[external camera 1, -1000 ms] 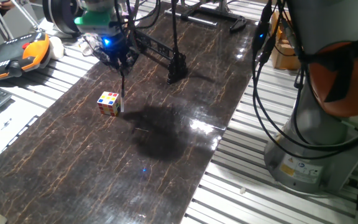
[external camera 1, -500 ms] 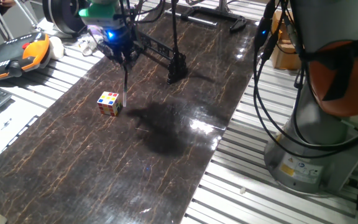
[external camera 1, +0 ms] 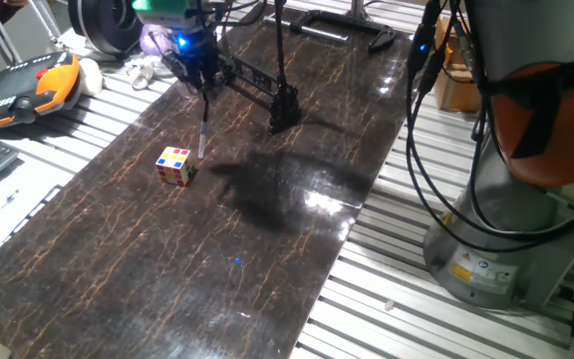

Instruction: Place the brush on the pen rack

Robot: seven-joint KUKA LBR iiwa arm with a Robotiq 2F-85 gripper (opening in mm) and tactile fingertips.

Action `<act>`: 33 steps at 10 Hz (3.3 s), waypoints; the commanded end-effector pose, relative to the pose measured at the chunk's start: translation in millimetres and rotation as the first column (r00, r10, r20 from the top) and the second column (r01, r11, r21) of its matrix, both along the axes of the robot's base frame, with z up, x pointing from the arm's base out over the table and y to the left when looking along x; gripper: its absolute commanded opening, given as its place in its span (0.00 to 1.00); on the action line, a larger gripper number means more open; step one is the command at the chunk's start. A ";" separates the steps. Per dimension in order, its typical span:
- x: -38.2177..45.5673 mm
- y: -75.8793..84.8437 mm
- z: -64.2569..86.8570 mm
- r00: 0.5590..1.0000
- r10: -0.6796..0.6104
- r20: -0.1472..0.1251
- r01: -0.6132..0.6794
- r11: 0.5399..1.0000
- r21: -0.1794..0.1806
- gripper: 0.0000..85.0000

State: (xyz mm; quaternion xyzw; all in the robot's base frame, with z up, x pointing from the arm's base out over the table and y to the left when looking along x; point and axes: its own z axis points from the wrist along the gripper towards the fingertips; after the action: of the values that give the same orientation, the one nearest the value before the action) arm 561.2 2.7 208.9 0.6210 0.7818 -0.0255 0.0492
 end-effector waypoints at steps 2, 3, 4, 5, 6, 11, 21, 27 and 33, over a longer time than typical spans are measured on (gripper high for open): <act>0.7 -11.6 5.5 1.000 -0.016 -0.003 0.016 1.000 -0.015 0.01; 0.7 -18.0 9.7 1.000 -0.019 -0.005 0.019 1.000 -0.021 0.01; 1.0 -23.8 13.5 1.000 -0.021 -0.007 0.021 0.999 -0.028 0.01; 1.4 -29.8 17.3 1.000 -0.017 -0.010 0.017 0.999 -0.035 0.01; 2.6 -37.6 21.4 1.000 -0.011 -0.014 0.011 0.999 -0.039 0.01; 4.4 -41.9 23.2 0.998 -0.057 -0.003 0.056 0.997 -0.061 0.01; 5.9 -40.1 23.1 0.999 -0.036 0.033 0.041 0.988 -0.146 0.01; 13.3 -43.1 28.4 0.990 -0.143 0.008 0.143 0.981 -0.129 0.01; 38.8 -62.6 40.3 0.987 -0.161 -0.018 0.158 0.981 -0.115 0.01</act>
State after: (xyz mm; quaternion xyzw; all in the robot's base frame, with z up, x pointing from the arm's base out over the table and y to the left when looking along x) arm 600.7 -60.6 249.5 0.6769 0.7279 -0.0821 0.0716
